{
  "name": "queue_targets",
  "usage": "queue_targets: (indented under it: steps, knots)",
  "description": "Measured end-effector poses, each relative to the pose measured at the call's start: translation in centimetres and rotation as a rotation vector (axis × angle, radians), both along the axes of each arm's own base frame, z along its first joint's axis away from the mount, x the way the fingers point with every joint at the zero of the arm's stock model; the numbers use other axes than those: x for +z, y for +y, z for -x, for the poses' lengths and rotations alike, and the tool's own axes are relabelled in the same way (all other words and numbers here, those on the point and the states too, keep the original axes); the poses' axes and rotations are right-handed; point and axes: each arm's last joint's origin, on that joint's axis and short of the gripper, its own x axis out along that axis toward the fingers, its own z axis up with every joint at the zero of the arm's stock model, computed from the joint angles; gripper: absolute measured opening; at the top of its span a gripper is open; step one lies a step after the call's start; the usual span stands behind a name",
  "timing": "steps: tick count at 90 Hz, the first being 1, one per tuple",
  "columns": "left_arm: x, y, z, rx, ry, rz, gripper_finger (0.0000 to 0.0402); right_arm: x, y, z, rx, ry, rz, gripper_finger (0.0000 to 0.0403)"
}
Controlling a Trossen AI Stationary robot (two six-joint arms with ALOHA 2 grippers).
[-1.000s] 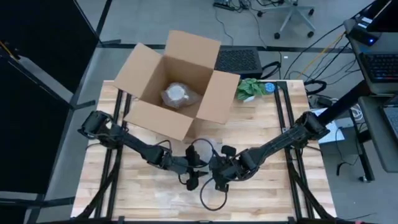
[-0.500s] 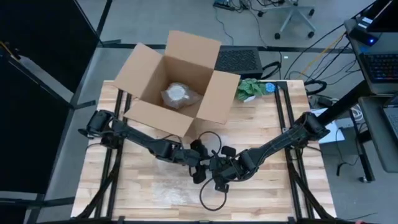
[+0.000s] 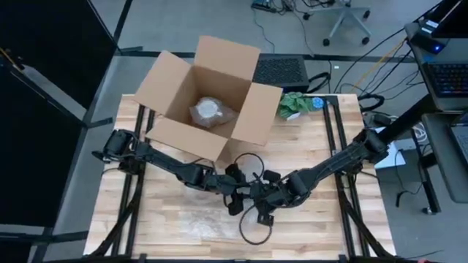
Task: Wrap mug
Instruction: Wrap the red mug with bubble wrap
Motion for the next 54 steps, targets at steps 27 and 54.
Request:
queue_targets:
  steps: [27,54]
  knots:
    - [0.1,0.0,0.0,-0.009,-0.011,-0.008,0.0179,1.7,2.1,1.6,0.062,-0.083,-0.030,0.0093]
    - [0.2,0.0,0.0,-0.008,-0.012,-0.010,0.0179,0.1,2.6,-0.8,0.082,-0.219,0.159,0.0093]
